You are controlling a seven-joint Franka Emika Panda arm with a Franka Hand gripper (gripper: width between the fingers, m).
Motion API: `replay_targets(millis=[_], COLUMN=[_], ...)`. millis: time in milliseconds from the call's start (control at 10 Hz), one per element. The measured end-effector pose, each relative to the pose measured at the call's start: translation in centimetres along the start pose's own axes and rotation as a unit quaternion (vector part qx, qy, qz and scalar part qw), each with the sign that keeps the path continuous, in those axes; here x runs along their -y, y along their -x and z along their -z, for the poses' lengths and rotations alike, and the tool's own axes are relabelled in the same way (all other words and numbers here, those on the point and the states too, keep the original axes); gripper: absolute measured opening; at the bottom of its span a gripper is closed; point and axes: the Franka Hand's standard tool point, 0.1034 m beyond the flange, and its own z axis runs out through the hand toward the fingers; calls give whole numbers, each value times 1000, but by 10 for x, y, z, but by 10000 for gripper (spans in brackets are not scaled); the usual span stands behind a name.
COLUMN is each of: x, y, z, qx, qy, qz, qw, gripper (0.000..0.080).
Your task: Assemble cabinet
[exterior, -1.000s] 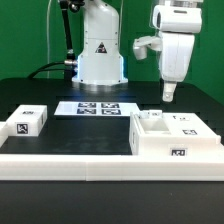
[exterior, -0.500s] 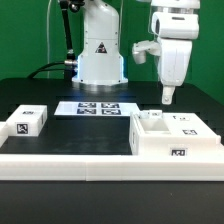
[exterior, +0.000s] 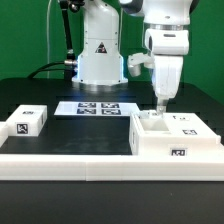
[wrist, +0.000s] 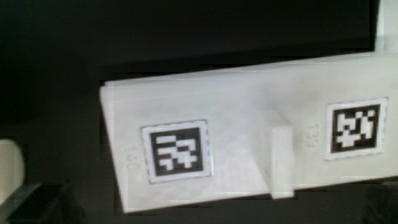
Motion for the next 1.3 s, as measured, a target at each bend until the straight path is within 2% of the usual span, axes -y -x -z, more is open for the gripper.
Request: replay_targets(millis=[300, 700, 800, 900, 1000, 1100, 1300], x=[3, 9, 9, 10, 11, 12, 12], y=[-1, 2, 2, 2, 2, 2, 2], z=[-10, -22, -23, -24, -25, -26, -27], qx=[-6, -5, -5, -5, -5, -5, -5], qy=[-2, -16, -16, -17, -19, -20, -21], qz=[-1, -5, -5, -5, -5, -5, -5], qw=[1000, 1000, 1000, 1000, 1000, 1000, 1000], gripper=[797, 797, 750, 750, 569, 569, 197])
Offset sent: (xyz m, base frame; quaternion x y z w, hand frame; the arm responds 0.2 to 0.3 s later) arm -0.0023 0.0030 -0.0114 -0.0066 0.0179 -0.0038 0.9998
